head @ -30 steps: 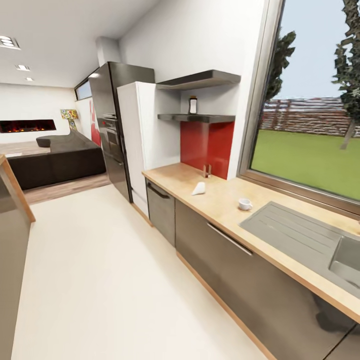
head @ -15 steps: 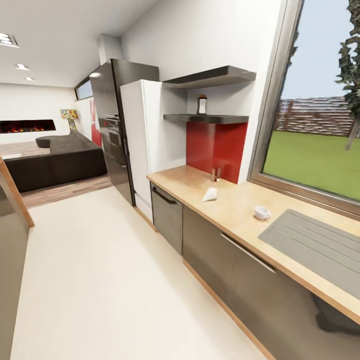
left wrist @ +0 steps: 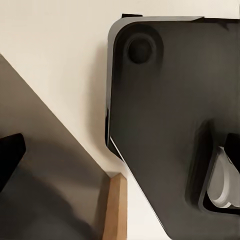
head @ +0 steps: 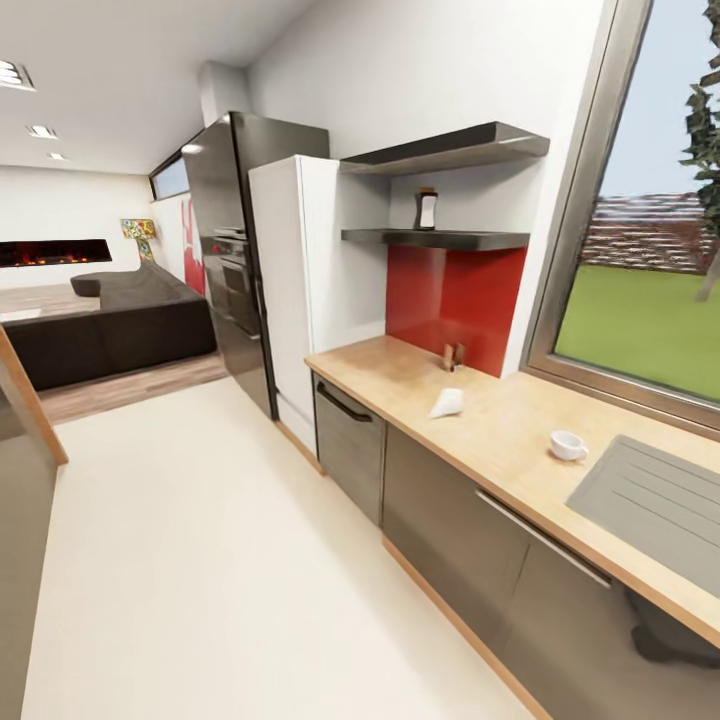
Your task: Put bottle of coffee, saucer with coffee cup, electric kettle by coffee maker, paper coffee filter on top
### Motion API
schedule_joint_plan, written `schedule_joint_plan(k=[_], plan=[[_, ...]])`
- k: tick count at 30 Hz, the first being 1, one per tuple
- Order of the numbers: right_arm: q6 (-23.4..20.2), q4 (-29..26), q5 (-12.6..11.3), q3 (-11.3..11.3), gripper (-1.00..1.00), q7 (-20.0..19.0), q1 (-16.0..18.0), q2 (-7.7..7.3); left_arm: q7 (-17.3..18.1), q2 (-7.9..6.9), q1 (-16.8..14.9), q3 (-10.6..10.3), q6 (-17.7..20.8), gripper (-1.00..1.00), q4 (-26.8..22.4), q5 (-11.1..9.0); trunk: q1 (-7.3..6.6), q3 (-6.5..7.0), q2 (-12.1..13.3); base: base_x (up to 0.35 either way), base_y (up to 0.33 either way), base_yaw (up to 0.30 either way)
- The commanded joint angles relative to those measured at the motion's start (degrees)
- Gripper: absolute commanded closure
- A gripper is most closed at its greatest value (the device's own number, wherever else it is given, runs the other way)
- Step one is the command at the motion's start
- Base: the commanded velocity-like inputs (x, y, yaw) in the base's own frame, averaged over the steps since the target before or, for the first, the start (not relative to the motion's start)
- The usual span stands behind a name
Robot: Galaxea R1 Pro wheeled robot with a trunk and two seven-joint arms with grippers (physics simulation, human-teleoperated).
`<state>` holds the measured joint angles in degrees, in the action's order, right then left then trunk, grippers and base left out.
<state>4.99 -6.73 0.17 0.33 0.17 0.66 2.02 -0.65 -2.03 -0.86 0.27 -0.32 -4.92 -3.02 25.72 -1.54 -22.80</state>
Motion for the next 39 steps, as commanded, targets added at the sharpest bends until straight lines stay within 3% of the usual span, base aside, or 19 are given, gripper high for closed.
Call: schedule_joint_plan(k=[1, 29, 32, 39], plan=[[0.2, 0.05, 0.01, 0.02, -1.0, 0.01, 0.05, 0.0, -0.06, 0.0, -0.03, -0.01, -0.03, -1.0, 0.0, -0.32, 0.06, -0.13, -0.12, 0.284, 0.227, 0.0], [0.2, 0.05, 0.01, -0.01, -1.0, 0.01, 0.05, 0.0, -0.06, 0.14, -0.02, -0.01, -0.06, -1.0, 0.0, -0.32, 0.06, -0.13, -0.12, 0.286, 0.214, 0.0], [0.19, 0.05, 0.01, -0.13, -1.0, 0.0, 0.05, 0.0, -0.06, 0.26, -0.02, -0.09, -2.98, -1.0, 0.07, -0.2, 0.06, -0.13, -0.12, 0.283, 0.027, -0.002], [0.2, 0.05, 0.0, -0.15, -1.0, 0.0, 0.05, 0.0, -0.06, 0.29, -0.02, -0.1, -3.42, -1.0, 0.09, -0.15, 0.06, -0.05, -0.12, 0.069, 0.002, -0.155]])
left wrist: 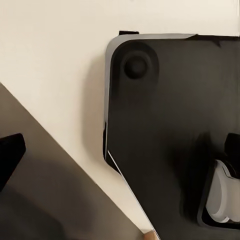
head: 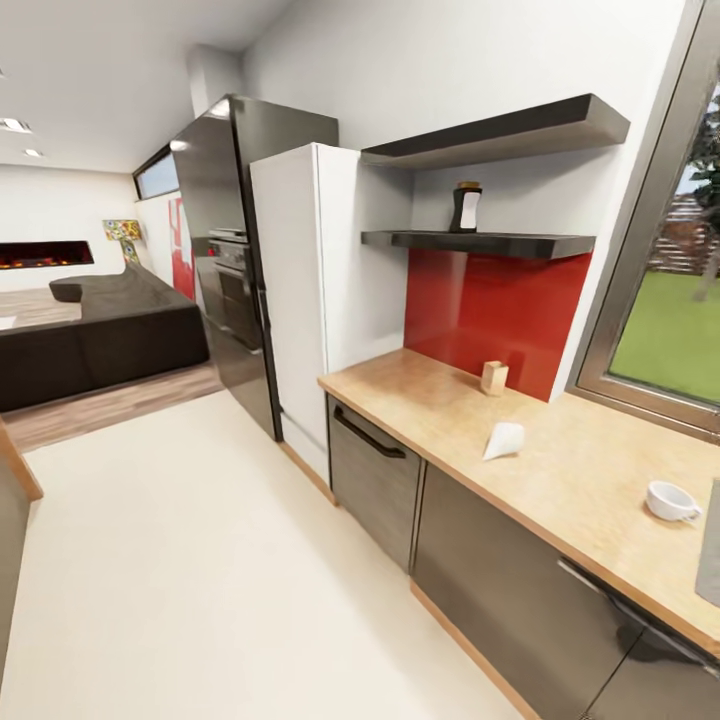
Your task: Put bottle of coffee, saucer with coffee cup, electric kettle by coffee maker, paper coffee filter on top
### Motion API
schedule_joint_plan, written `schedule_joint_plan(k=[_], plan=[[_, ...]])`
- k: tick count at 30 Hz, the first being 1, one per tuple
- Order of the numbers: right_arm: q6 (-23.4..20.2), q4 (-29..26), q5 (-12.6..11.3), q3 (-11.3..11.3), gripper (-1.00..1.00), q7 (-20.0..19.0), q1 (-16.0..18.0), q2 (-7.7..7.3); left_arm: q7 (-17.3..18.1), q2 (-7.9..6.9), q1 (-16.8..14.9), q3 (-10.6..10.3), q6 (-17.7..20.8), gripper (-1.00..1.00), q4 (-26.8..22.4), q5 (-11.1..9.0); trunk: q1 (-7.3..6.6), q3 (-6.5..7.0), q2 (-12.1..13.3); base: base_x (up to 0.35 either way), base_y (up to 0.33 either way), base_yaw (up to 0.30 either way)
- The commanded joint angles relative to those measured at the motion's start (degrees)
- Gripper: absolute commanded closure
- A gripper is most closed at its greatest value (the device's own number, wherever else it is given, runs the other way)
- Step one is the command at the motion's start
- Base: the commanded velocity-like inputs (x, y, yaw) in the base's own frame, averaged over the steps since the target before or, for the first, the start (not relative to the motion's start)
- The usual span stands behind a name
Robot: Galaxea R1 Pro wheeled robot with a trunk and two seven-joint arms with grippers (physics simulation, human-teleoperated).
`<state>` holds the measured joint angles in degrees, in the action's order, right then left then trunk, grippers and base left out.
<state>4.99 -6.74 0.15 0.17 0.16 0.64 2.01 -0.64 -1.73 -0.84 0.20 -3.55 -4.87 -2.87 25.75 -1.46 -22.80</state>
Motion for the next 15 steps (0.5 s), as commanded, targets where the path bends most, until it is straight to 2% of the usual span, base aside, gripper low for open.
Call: schedule_joint_plan(k=[1, 15], plan=[[0.2, 0.06, 0.0, 0.01, -1.0, 0.02, 0.06, 0.01, -0.06, 0.0, -0.04, -0.02, -0.19, -1.0, 0.04, -0.3, 0.04, -0.11, -0.12, 0.014, 0.0, -0.234], [0.2, 0.06, 0.01, 0.01, -1.0, 0.02, 0.06, 0.01, 0.01, -0.27, 0.05, 0.2, -0.23, -1.0, 0.04, -0.49, 0.04, 0.18, -0.12, 0.002, 0.0, -0.254]])
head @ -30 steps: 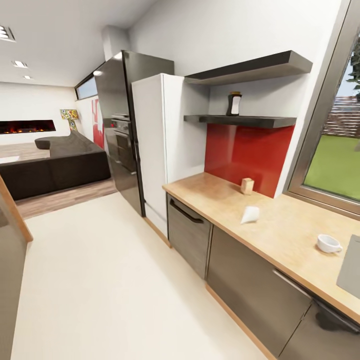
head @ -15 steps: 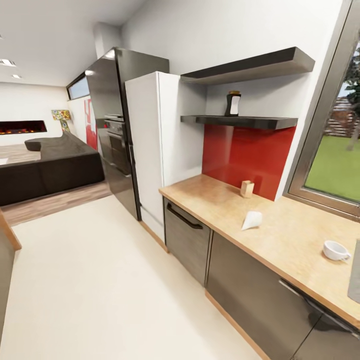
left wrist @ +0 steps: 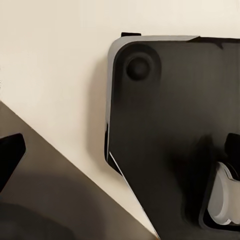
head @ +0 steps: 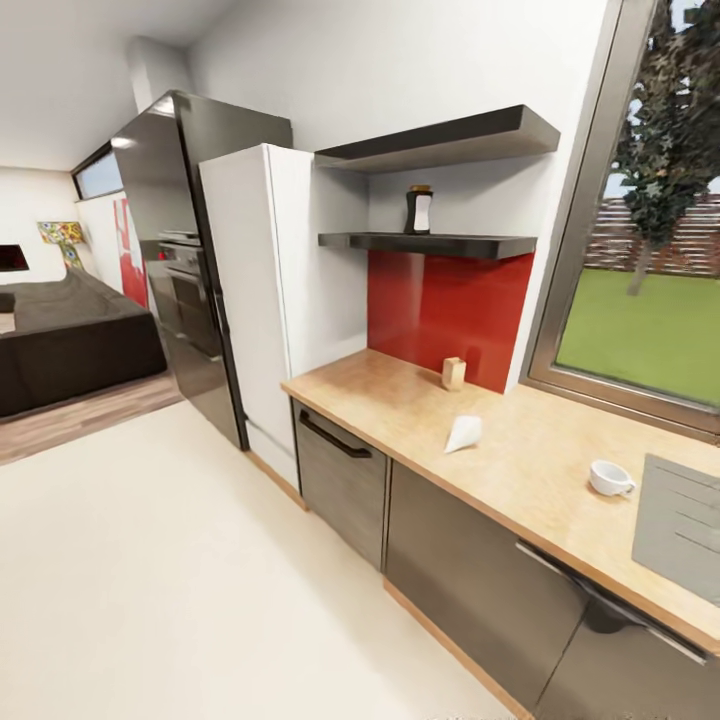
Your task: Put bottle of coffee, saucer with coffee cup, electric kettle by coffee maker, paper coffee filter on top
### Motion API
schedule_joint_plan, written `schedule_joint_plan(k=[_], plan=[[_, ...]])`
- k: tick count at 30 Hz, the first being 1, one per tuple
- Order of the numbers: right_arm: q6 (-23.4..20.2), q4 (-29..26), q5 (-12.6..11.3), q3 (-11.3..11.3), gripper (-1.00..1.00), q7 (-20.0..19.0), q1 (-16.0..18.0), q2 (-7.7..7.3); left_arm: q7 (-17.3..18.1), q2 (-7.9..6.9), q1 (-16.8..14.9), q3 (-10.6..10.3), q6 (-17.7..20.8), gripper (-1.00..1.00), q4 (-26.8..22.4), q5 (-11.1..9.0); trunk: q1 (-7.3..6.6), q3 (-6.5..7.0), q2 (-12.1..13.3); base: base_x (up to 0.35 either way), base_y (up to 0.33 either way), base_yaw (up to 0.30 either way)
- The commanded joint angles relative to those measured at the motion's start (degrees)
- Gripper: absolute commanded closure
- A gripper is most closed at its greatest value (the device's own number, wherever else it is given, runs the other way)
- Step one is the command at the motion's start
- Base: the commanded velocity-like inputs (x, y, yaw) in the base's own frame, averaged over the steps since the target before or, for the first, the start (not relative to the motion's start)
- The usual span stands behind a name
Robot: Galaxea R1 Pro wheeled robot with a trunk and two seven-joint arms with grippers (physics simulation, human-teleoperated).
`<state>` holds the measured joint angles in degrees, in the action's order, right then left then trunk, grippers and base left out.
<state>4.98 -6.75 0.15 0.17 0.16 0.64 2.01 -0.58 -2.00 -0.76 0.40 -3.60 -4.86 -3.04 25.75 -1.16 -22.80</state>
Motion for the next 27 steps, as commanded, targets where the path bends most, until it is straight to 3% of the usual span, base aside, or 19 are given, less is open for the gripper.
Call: schedule_joint_plan(k=[1, 23, 27], plan=[[0.2, 0.07, 0.0, 0.01, -1.0, 0.02, 0.06, 0.01, -0.07, -0.02, -0.03, 0.01, -0.18, -1.0, 0.03, -0.33, 0.03, -0.1, -0.12, 0.0, 0.0, -0.258], [0.16, -0.17, -0.05, 0.03, -1.0, 0.02, 0.06, 0.09, -0.11, -0.13, -0.03, -0.05, -0.52, -1.0, 0.03, -0.22, 0.03, 0.05, -0.12, -0.019, 0.023, -0.245], [-0.06, -5.6, 0.01, 0.01, -1.0, -0.19, 0.06, 0.02, -0.12, -0.19, -0.1, -0.05, -0.51, -1.0, -0.03, -0.15, 0.03, 0.04, -0.12, -0.009, 0.009, -0.018]])
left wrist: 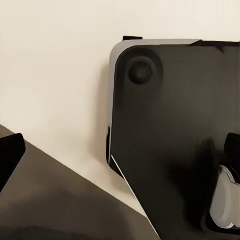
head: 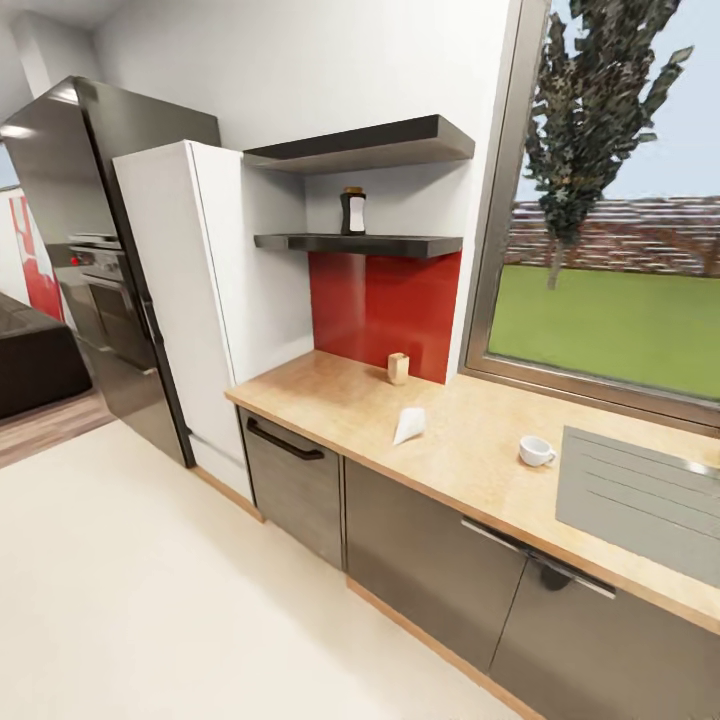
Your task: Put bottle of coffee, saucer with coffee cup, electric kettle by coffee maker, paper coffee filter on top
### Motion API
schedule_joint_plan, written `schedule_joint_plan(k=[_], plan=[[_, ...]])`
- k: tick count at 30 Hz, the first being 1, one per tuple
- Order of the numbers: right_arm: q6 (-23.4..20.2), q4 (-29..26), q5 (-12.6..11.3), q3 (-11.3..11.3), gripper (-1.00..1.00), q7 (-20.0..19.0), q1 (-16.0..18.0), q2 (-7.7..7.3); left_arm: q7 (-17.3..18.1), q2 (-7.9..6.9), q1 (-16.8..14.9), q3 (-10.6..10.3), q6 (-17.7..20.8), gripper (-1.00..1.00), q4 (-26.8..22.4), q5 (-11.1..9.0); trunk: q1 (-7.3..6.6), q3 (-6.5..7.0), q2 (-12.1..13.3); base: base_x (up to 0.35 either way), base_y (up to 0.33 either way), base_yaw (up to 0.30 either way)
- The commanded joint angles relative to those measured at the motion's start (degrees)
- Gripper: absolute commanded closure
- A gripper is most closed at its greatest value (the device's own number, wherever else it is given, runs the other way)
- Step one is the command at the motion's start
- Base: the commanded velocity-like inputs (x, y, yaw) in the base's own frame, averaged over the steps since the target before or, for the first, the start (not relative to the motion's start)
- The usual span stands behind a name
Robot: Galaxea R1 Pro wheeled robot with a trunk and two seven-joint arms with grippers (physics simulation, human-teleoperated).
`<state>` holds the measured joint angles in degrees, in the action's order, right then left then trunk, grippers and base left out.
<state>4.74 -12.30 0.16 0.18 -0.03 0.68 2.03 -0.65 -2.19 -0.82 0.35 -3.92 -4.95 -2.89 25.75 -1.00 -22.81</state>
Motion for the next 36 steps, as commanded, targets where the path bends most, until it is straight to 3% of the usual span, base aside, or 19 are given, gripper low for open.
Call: schedule_joint_plan(k=[1, 5, 9, 14, 16, 18, 21, 24, 25, 27, 28, 32, 33, 36], plan=[[0.17, -1.0, 0.02, 0.02, -1.0, -0.02, 0.02, 0.0, -0.05, -0.02, -0.04, 0.0, -0.19, -1.0, 0.04, -0.3, 0.03, -0.11, -0.1, -0.003, 0.003, -0.006], [0.11, -9.4, 1.34, 0.07, -1.0, -0.12, 0.02, 0.23, -0.06, -0.12, -0.1, 0.0, -0.21, -1.0, 0.03, -0.28, 0.03, -0.12, -0.1, -0.001, 0.001, -0.002], [0.21, -16.64, 4.18, 0.13, -1.0, -0.24, 0.06, 0.73, -0.06, -0.17, -0.09, 0.0, -0.21, -1.0, 0.03, -0.27, 0.03, -0.12, -0.1, 0.0, 0.0, 0.0], [0.28, -25.59, 6.46, 0.94, -1.0, -0.37, 0.14, 3.04, -0.06, -0.11, -0.06, -0.08, -0.21, -1.0, 0.08, -0.21, 0.03, -0.12, -0.1, 0.0, 0.0, 0.0], [0.29, -30.28, 7.48, 4.44, -1.0, -0.4, 0.26, 4.79, -0.06, -0.1, -0.06, -0.09, -0.2, -1.0, 0.1, -0.19, 0.03, -0.12, -0.1, 0.0, 0.0, 0.0], [0.23, -34.07, 7.85, 9.82, -1.0, -0.35, 1.32, 5.96, -0.06, -0.05, -0.06, -0.09, -0.16, -1.0, 0.11, -0.19, 0.03, -0.12, -0.1, 0.0, 0.0, 0.0], [0.07, -35.95, 7.94, 13.34, -1.0, -0.28, 3.1, 6.79, -0.06, -0.02, -0.06, -0.09, -0.14, -1.0, 0.11, -0.19, 0.03, -0.12, -0.1, 0.0, 0.0, 0.0], [-0.1, -37.01, 7.99, 15.43, -1.0, -0.17, 7.5, 7.97, -0.06, 0.01, -0.06, -0.08, -0.13, -1.0, 0.11, -0.22, 0.03, -0.12, -0.1, 0.0, 0.0, 0.0], [-0.28, -37.27, 7.97, 15.87, -1.0, 0.02, 11.7, 7.97, -0.06, 0.05, -0.06, -0.09, -0.13, -1.0, 0.11, -0.25, 0.03, -0.12, -0.1, 0.0, 0.0, 0.0], [-0.4, -37.4, 7.95, 16.01, -1.0, 0.11, 15.19, 7.97, -0.06, 0.07, -0.06, -0.09, -0.14, -1.0, 0.11, -0.26, 0.03, -0.12, -0.1, 0.0, 0.0, 0.0], [-0.73, -37.58, 7.9, 16.11, -1.0, 0.16, 19.39, 7.97, -0.06, 0.08, -0.06, -0.09, -0.14, -1.0, 0.11, -0.24, 0.03, -0.12, -0.1, 0.0, 0.0, 0.0], [-2.8, -37.89, 7.86, 16.15, -1.0, 0.15, 23.85, 7.97, -0.06, 0.08, -0.06, -0.09, -0.15, -1.0, 0.11, -0.2, 0.03, -0.12, -0.1, 0.0, 0.0, 0.0], [-10.36, -41.76, 7.8, 16.17, -1.0, 0.12, 29.85, 7.97, -0.06, 0.15, -0.06, -0.11, -0.14, -1.0, 0.11, -0.11, 0.03, -0.12, -0.1, 0.0, 0.0, 0.0], [-14.59, -46.23, 7.8, 16.17, -1.0, 0.18, 31.96, 7.97, -0.06, 0.23, -0.06, -0.1, -0.13, -1.0, 0.11, -0.13, 0.03, -0.12, -0.1, 0.0, 0.0, 0.0]])
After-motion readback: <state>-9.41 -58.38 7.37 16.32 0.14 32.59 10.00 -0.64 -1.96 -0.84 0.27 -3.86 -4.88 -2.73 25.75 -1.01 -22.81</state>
